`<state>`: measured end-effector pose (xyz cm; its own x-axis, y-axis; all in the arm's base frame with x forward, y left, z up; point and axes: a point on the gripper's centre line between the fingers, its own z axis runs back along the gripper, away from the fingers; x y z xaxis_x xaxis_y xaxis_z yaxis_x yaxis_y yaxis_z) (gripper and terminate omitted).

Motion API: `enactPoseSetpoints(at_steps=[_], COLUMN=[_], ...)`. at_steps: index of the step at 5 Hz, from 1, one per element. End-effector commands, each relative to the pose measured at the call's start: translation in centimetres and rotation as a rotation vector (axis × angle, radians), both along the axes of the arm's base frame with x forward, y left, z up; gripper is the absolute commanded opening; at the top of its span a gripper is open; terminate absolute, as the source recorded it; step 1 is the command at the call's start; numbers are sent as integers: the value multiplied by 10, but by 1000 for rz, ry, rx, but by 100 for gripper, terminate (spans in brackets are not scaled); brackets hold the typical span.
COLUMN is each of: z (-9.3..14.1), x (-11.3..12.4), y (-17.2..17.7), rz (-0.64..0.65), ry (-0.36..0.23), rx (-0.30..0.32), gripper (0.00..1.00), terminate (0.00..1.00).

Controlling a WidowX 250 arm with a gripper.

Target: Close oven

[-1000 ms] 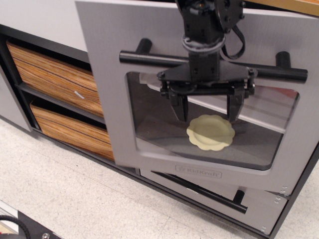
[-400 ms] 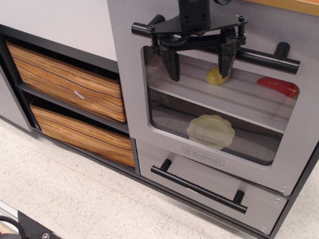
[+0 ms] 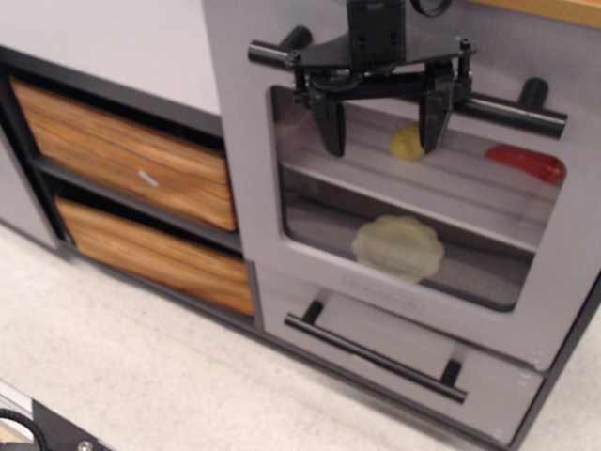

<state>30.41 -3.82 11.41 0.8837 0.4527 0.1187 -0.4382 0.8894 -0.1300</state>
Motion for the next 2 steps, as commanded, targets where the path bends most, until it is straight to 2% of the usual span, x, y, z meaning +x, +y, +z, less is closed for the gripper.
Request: enactPoseSetpoints(at_steps=[1, 2], z=[28, 28], x=[3, 3], y=[9, 9], rz=[-34, -34], ry=[-4, -4], rx=[-33, -33], gripper=[100, 100], terminate=[0, 100])
